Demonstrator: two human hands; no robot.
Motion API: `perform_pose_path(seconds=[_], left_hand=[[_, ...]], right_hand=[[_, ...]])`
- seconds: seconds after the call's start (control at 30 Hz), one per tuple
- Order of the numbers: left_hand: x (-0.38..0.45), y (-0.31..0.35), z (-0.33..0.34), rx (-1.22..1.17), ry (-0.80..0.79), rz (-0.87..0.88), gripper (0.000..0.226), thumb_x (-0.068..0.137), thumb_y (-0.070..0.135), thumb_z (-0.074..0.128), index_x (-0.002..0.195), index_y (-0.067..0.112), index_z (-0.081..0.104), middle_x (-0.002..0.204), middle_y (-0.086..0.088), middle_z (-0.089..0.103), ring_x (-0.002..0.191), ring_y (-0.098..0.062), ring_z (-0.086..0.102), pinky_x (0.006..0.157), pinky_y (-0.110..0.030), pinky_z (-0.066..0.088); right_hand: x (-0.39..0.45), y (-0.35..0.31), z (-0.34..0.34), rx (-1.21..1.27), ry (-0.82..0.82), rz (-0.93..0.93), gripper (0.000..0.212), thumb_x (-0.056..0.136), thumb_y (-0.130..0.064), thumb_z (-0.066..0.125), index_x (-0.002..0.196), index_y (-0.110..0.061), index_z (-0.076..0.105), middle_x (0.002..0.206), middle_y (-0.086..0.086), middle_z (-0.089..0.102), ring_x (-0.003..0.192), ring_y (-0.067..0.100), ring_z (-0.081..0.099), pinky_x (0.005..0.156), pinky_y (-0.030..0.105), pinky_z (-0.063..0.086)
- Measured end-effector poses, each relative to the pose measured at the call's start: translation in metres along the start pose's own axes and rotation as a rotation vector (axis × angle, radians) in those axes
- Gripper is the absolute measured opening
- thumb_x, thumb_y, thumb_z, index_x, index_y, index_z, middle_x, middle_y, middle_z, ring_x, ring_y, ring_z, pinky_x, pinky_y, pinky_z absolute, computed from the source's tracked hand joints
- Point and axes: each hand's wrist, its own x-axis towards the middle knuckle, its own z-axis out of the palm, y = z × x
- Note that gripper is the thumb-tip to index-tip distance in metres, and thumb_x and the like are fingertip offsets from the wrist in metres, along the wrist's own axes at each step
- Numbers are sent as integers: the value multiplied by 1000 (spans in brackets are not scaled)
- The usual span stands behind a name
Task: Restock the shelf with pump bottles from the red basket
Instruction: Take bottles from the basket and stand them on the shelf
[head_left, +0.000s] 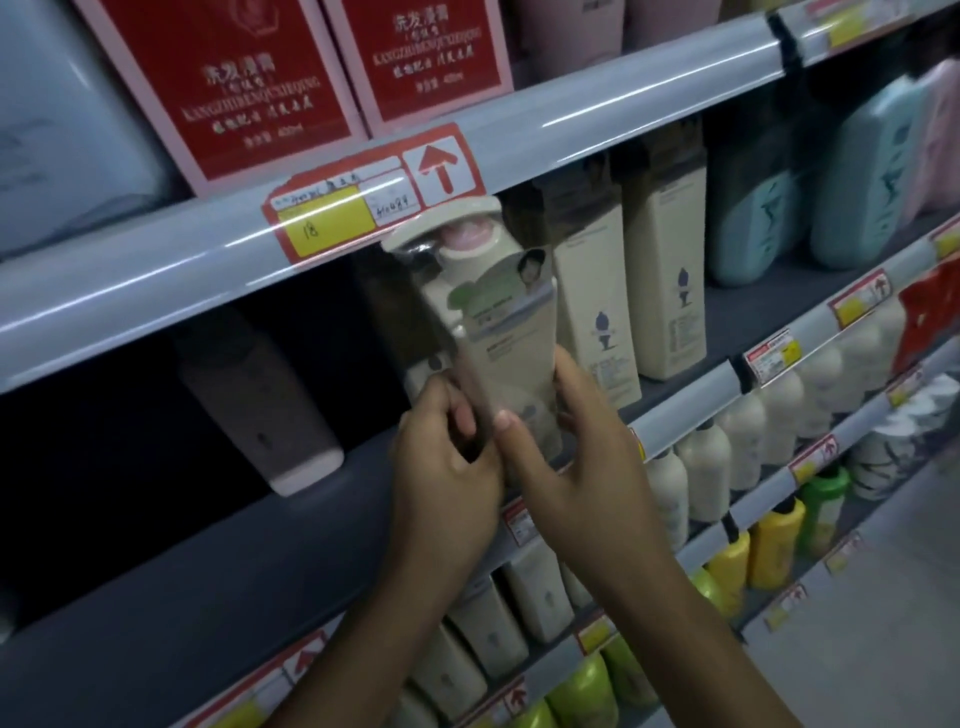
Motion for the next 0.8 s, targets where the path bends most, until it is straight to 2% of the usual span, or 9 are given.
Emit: perform_pose_path(seconds=[0.03,0.13,0.27,0.33,0.4,0.47,0.6,0.7,0.8], left_hand=[[2,2,0,18,-25,8,45,80,7,82,73,20,39,78,-16,61,75,-28,65,64,-43,58],[13,4,0,122,-88,1,39,78,13,84,82,14,45,82,-8,67,82,-26,71,70,-45,59],[8,11,-6,33,-191,-90,32,86,-4,71,99,19,52,92,8,75,87,-9,75,71,-21,58],[-6,18,-15,-8,-97,-109,39,86,-6,69,100,26,53,91,22,71,88,2,71,71,-15,55],[-22,30,-25,-9,115,-78,40,87,3,73,105,34,56,99,36,64,99,11,64,77,-13,55],[-37,39,-31,-47,270,-73,40,86,10,76,110,37,58,110,35,63,106,12,62,82,-16,54],[-67,36,-31,-78,364,-135,35,84,21,77,108,40,61,115,31,65,106,14,62,76,-11,56],[-71,27,-33,-130,411,-188,31,83,24,78,106,38,63,107,29,70,100,14,64,68,-4,50],[-63,20,-41,-237,415,-246,38,81,30,77,116,37,64,113,20,72,107,5,66,83,-21,55]], right_hand=[[-1,-1,1,16,21,15,66,91,-43,72,150,-25,46,138,-8,62,132,14,56,106,41,50],[3,-9,5,91,115,79,67,77,-50,82,136,-29,55,125,-7,69,119,15,65,97,42,55],[10,-19,15,31,273,157,57,68,-49,87,114,-31,58,106,-6,73,97,13,71,81,41,59],[8,-22,20,-10,308,146,49,72,-45,83,111,-29,58,102,-7,71,95,16,70,79,41,58],[5,-25,22,-65,317,132,48,76,-44,79,116,-28,58,104,-6,69,99,19,67,82,43,56],[1,-26,22,-102,305,114,49,80,-42,79,121,-25,58,107,-4,68,103,20,64,85,44,54],[-10,-28,29,-179,239,58,57,82,-33,77,132,-16,55,119,1,65,112,26,61,92,46,51],[-19,-30,43,-266,149,-34,64,84,-28,75,142,-18,49,133,0,58,123,25,54,99,43,48],[-24,-30,57,-307,79,-101,68,84,-22,75,146,-22,45,142,-4,52,130,20,45,105,37,44]])
